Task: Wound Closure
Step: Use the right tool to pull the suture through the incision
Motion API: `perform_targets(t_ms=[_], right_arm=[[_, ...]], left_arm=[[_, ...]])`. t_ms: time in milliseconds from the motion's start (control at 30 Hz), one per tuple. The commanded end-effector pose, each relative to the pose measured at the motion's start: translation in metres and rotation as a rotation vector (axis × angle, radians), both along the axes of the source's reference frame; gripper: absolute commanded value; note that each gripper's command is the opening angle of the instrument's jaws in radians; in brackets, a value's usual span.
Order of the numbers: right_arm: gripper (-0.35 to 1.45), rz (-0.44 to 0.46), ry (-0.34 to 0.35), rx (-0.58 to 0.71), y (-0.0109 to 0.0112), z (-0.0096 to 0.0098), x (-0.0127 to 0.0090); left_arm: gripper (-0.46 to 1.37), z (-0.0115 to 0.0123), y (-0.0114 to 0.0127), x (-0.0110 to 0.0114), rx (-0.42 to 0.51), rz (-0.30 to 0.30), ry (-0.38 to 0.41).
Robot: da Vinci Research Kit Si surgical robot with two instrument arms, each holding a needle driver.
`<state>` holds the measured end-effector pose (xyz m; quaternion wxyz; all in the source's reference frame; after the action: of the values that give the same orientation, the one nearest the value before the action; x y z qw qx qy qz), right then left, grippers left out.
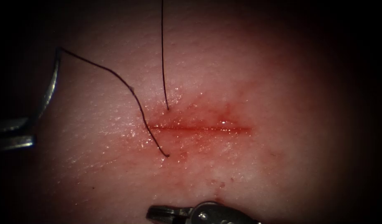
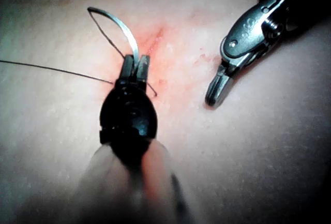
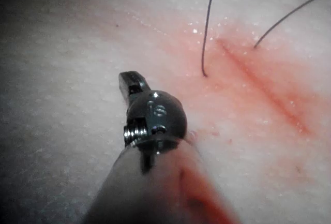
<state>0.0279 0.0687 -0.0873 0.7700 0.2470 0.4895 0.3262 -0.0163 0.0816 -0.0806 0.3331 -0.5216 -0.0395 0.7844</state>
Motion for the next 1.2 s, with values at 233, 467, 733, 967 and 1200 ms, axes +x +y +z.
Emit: perform_targets(t_ms=[233,467,733,967,1200], right_arm=[[-0.35,-0.001,0.007,-0.154,0.0014,0.0007,-0.001],[1.32,0.043,-0.036,-0.217,0.0053,0.0046,-0.0015],[1.4,0.047,-0.046,-0.244,0.0075,0.0091,-0.0005],[1.35,0.019,-0.02,-0.243,0.0073,0.01,0.0011],[1.17,-0.037,-0.025,-0.254,0.0068,0.0104,0.002]], left_arm=[[-0.35,0.0001,0.0001,0.0,-0.003,0.008,-0.003],[-0.35,0.0001,0.0001,0.0001,-0.003,0.009,-0.004],[-0.35,0.0001,0.0002,0.0001,-0.002,0.01,-0.005],[-0.35,0.0002,0.0002,0.0001,-0.002,0.011,-0.006],[-0.35,0.0001,0.0002,0.0001,-0.003,0.011,-0.01]])
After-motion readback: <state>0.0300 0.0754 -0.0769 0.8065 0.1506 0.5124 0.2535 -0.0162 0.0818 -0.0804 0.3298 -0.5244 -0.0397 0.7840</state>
